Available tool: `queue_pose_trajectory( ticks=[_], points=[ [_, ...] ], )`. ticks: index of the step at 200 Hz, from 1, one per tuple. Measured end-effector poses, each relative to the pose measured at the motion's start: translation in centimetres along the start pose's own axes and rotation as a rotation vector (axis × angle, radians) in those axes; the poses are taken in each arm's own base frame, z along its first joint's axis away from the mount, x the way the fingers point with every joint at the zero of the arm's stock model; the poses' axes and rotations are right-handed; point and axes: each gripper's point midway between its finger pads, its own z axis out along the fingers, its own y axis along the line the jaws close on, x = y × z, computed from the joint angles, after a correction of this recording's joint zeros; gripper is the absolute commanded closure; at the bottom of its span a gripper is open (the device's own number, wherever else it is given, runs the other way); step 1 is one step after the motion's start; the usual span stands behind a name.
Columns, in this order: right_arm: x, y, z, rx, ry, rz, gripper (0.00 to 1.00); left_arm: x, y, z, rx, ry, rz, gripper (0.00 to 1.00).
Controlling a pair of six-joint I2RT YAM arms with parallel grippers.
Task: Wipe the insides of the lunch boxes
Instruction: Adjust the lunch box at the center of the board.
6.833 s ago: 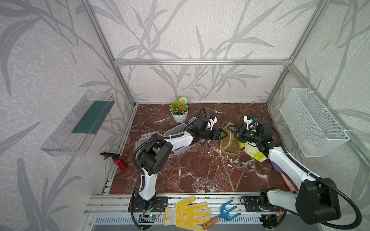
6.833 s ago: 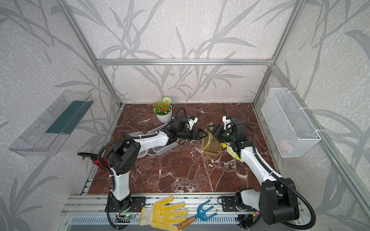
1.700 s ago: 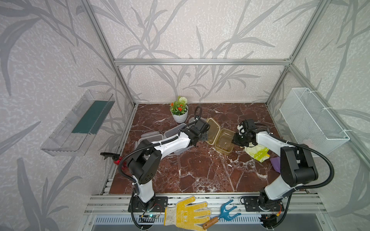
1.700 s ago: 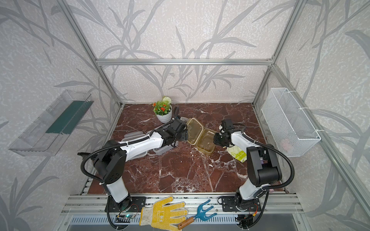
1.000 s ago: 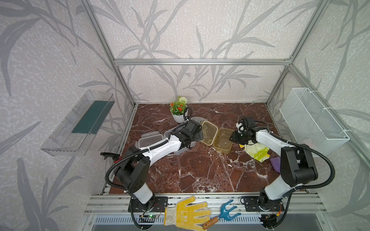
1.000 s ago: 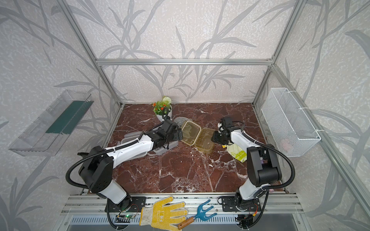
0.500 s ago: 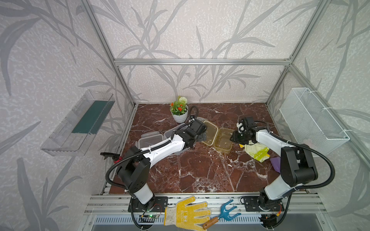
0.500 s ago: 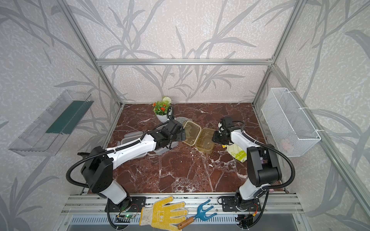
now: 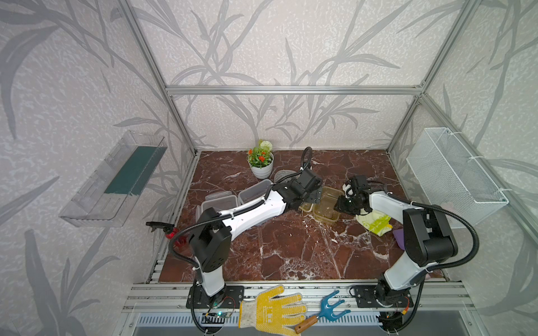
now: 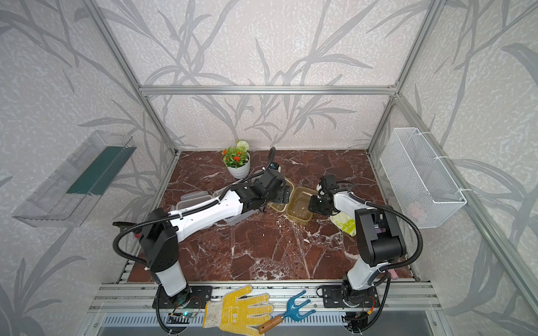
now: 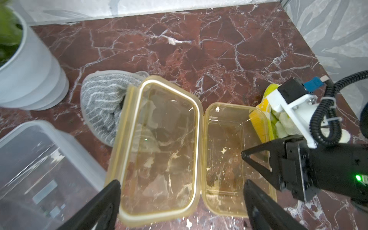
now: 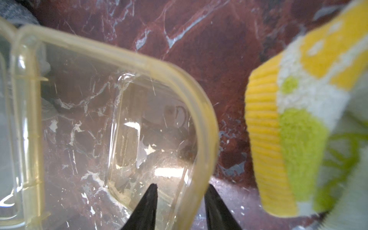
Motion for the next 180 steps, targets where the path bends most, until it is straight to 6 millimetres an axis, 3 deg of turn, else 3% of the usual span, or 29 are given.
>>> queue_pose_trajectory(
  ticks=[34, 64, 101, 180],
  points=[
    [-0.3, 0.7, 0.2, -0.033, -0.014, -0.018, 0.57, 4.2, -0.6, 5.6, -0.023, 0.157, 0.073, 0.29],
    [-0.6, 1.0, 0.2, -0.042, -0.03, -0.035, 0.56, 6.5, -0.7, 8.3, -0.045, 0.249, 0.12, 0.4],
    [-0.9, 1.1, -0.1, -0.042, -0.044, -0.054, 0.56, 6.2, -1.3, 8.2, -0.02, 0.257, 0.128, 0.57],
    [-1.1, 1.1, 0.9, -0.061, -0.055, -0.063, 0.54, 5.8, -2.1, 7.9, 0.014, 0.26, 0.133, 0.64]
  ],
)
